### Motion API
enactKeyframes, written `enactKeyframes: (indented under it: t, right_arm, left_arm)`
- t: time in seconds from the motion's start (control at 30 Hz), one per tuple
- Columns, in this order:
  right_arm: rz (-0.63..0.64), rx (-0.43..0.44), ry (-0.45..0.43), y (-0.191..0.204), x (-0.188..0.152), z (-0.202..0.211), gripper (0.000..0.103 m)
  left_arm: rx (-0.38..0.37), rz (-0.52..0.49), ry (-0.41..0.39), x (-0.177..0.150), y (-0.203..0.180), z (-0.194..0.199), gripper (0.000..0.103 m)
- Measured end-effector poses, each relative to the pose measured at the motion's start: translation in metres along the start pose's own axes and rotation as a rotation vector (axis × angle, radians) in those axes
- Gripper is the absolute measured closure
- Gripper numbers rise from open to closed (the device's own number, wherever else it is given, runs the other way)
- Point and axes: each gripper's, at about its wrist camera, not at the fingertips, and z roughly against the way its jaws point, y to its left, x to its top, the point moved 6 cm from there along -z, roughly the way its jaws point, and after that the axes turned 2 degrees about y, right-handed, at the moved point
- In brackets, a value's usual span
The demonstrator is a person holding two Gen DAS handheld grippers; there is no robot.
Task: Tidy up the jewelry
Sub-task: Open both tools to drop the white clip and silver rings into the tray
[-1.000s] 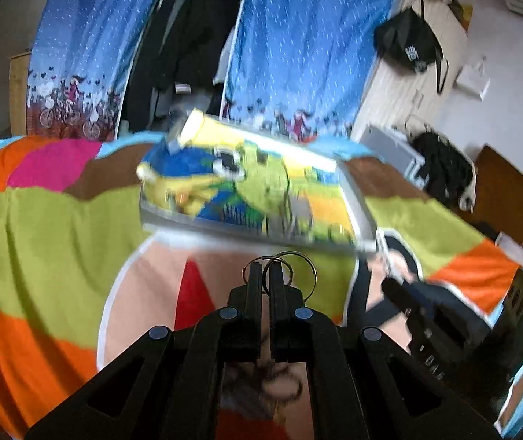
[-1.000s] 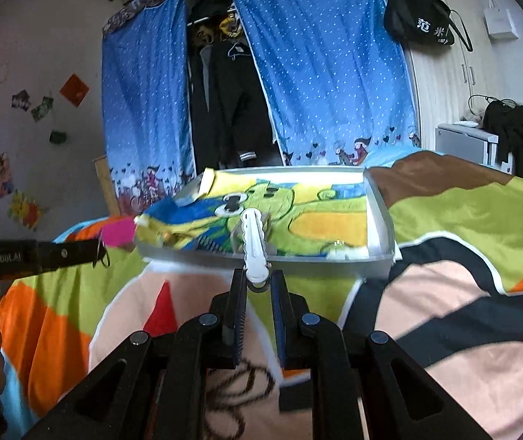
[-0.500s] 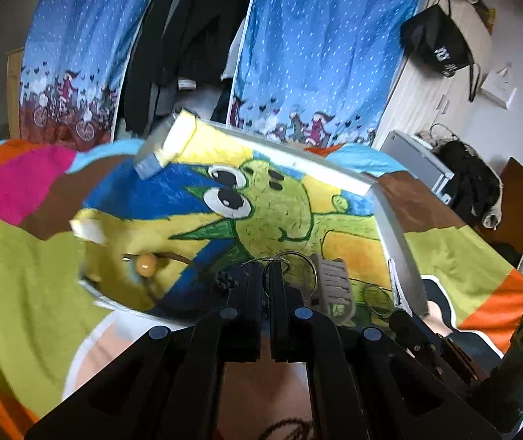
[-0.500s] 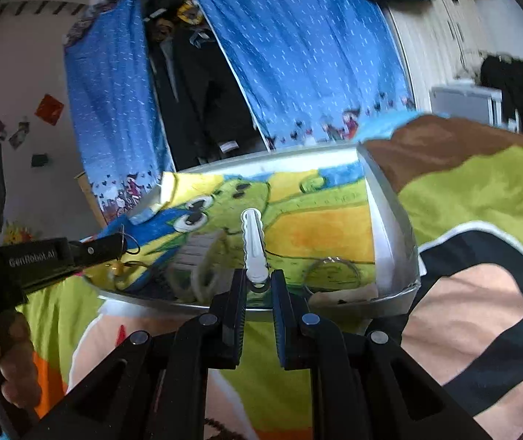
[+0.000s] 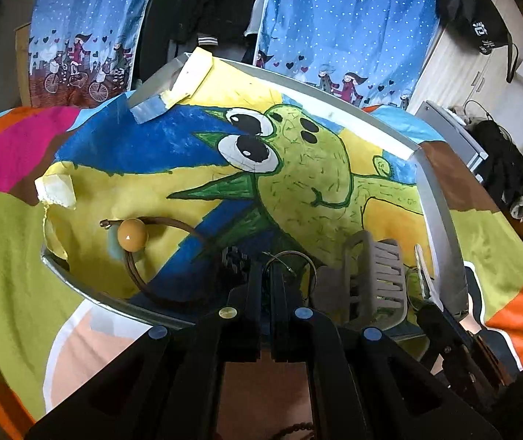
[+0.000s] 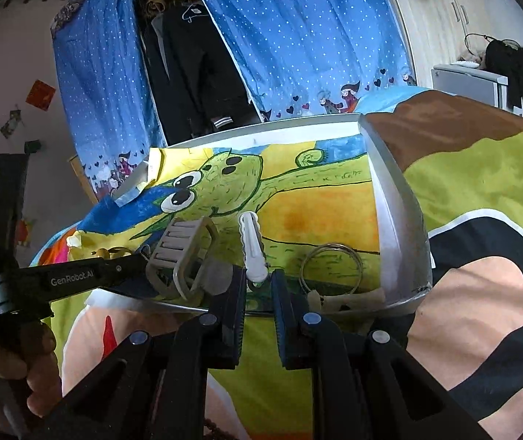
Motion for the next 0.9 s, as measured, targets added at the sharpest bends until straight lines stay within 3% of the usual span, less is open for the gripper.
enactKeyframes:
  t: [0.2, 0.27, 0.33, 0.37, 0.5, 0.53, 0.6, 0.7, 0.9]
  right_arm:
    - [0.010, 0.007, -0.008, 0.000, 0.000, 0.000, 0.084]
    - [0.006, 0.013, -0.015, 0.000, 0.001, 0.003, 0.081]
    - [0.006, 0.009, -0.025, 0.000, 0.003, 0.009, 0.074]
    - [0.009, 0.001, -0.034, 0.000, 0.004, 0.012, 0.068]
    - [0.015, -0.023, -0.095, -0.001, 0.010, 0.037, 0.050]
    - [0.010, -0.023, -0.114, -0.001, 0.011, 0.045, 0.045]
    - [-0.001, -0.021, -0.148, -0.003, 0.014, 0.060, 0.023]
    - [-0.016, 0.005, -0.195, -0.002, 0.016, 0.087, 0.016]
    - [0.000, 0.037, -0.273, 0.008, 0.010, 0.142, 0.000]
  left_arm:
    - [-0.010, 0.023, 0.021, -0.001, 0.002, 0.005, 0.095]
    - [-0.013, 0.022, -0.001, -0.001, 0.001, 0.014, 0.078]
    - [-0.017, 0.031, -0.032, 0.001, 0.000, 0.026, 0.046]
    - [-0.019, 0.046, -0.061, 0.001, 0.001, 0.035, 0.042]
    - [-0.008, 0.064, -0.076, 0.004, 0.003, 0.059, 0.040]
    - [0.000, 0.067, -0.081, 0.004, 0.003, 0.066, 0.035]
    - [0.003, 0.081, -0.109, 0.000, 0.006, 0.085, 0.026]
    - [0.006, 0.091, -0.161, -0.006, 0.006, 0.112, 0.017]
    - [0.024, 0.032, -0.256, -0.030, -0.003, 0.168, 0.015]
